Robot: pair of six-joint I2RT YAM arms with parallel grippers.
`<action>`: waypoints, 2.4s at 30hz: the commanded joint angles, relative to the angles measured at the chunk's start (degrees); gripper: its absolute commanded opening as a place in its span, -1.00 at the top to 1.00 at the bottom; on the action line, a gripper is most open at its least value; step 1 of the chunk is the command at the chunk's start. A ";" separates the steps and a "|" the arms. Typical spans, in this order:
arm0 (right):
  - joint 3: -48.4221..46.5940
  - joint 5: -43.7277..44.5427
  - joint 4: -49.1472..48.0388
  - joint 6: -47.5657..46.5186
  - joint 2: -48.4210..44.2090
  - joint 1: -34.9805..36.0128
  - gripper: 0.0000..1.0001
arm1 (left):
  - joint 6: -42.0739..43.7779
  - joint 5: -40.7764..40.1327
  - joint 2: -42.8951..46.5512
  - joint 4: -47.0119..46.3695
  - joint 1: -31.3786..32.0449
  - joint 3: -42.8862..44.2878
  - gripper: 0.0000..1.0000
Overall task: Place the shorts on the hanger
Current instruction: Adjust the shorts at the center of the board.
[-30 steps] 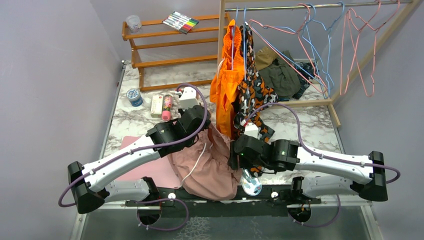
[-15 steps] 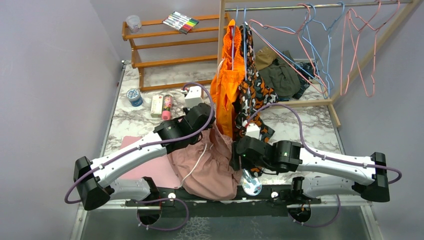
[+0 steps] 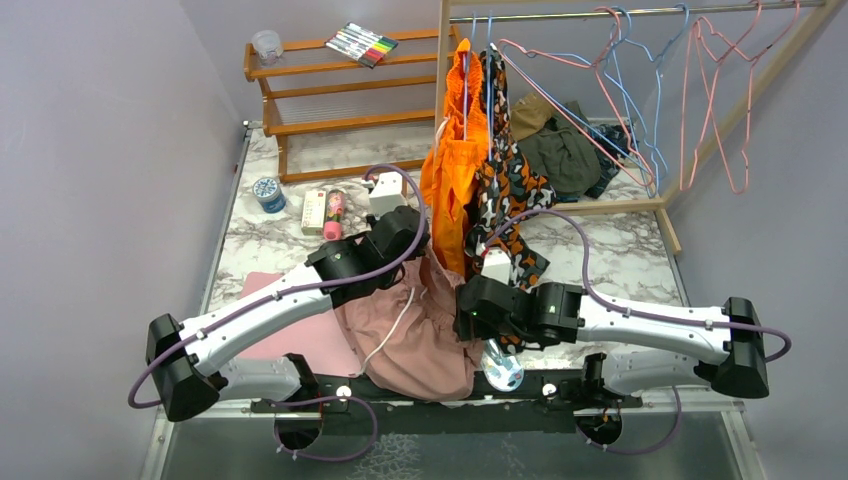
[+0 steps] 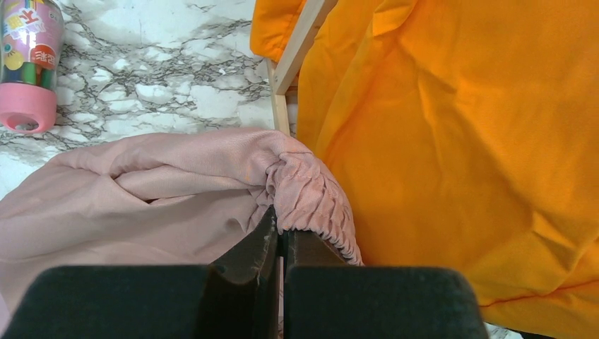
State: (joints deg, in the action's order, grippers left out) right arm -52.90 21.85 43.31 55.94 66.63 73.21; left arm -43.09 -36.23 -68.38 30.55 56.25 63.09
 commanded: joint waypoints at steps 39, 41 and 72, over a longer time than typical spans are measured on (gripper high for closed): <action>5.80 11.33 -6.34 -7.32 -3.73 0.44 0.36 | -3.03 8.88 22.29 9.39 -0.17 0.34 1.00; 6.25 11.15 -6.96 -7.19 -3.54 0.38 0.35 | -3.12 9.38 22.70 9.47 -0.16 0.45 1.00; -16.06 -3.08 -6.04 -39.49 -25.57 0.35 0.99 | 12.66 8.83 35.94 3.65 -0.13 9.16 1.00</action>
State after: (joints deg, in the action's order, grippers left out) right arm -61.69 17.65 34.13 24.67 37.15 73.43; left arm -37.17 -25.65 -33.17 40.23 56.29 68.88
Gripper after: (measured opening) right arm 0.014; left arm 0.021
